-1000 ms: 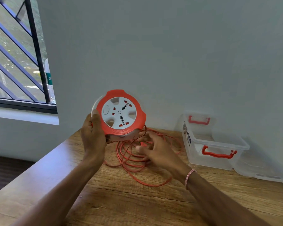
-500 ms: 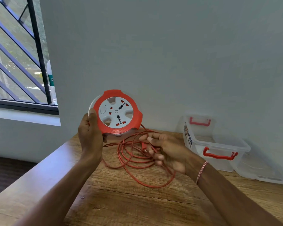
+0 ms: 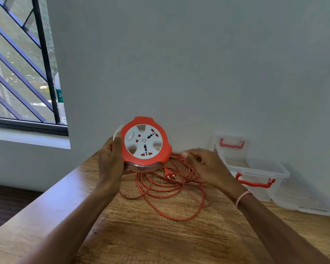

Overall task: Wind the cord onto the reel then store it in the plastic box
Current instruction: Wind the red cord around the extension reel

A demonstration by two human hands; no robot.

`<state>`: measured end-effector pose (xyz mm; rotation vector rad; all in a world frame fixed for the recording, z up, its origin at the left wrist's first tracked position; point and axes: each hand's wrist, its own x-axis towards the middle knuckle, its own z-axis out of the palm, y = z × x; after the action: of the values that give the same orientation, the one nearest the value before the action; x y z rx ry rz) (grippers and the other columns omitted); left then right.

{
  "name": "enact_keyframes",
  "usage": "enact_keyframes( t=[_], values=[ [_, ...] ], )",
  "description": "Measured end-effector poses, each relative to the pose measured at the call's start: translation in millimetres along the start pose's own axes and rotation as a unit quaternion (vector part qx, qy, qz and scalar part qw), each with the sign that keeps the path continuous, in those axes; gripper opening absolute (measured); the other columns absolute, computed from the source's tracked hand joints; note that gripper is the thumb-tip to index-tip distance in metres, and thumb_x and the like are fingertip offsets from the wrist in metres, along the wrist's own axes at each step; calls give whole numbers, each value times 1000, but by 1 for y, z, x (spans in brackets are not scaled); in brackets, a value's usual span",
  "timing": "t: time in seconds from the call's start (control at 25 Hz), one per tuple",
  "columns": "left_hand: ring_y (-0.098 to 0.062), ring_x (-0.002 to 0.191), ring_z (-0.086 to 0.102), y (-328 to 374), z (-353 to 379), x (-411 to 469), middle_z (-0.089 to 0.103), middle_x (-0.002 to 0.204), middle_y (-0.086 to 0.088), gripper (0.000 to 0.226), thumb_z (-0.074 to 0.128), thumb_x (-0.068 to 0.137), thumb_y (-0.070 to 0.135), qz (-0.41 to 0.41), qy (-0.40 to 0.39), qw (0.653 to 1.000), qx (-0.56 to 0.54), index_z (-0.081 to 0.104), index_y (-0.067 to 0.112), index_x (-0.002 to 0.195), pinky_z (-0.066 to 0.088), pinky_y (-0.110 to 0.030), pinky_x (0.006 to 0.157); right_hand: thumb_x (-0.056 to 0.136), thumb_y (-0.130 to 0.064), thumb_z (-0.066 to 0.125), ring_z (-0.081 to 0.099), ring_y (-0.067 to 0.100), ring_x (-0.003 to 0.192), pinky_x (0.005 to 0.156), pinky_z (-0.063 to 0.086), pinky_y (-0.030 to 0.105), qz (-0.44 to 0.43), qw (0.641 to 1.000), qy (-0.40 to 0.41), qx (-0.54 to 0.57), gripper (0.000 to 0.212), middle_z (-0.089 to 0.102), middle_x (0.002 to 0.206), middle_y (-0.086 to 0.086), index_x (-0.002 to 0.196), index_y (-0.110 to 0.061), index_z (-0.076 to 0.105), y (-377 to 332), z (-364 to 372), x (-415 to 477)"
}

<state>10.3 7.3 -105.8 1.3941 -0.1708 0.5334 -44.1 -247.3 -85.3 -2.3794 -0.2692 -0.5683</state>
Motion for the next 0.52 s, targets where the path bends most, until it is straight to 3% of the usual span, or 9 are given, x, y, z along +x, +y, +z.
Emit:
enact_keyframes(
  t=[0.12,0.24,0.36,0.52],
  values=[
    [-18,80,81,3,4,-7,81,91,11,26,47,109,50,14,-23,1000,5,71,43,103,62,-26,52,102,-37,59,64,5,89,73,57,29,-140,976,119,-121,23,64,107,-8,120,-27,69,-16,-9,0],
    [-20,73,80,8,7,-16,81,87,4,29,46,109,49,45,-52,997,24,73,49,99,58,-23,49,101,-36,56,64,17,101,63,60,31,-274,922,71,-263,36,62,122,1,137,-30,57,-40,-1,-5],
    [-30,70,77,9,10,-19,77,81,-7,31,46,110,47,86,-74,992,50,74,37,102,60,-42,54,94,-33,71,67,26,100,62,57,34,-291,863,38,-412,54,62,127,11,145,-34,51,-51,1,-4],
    [-37,70,75,7,11,-18,76,81,-11,33,47,110,46,104,-99,988,49,75,27,108,59,-47,55,86,-32,82,70,28,100,61,58,34,-333,817,6,-471,70,64,129,15,148,-39,50,-65,-15,-4]
  ],
)
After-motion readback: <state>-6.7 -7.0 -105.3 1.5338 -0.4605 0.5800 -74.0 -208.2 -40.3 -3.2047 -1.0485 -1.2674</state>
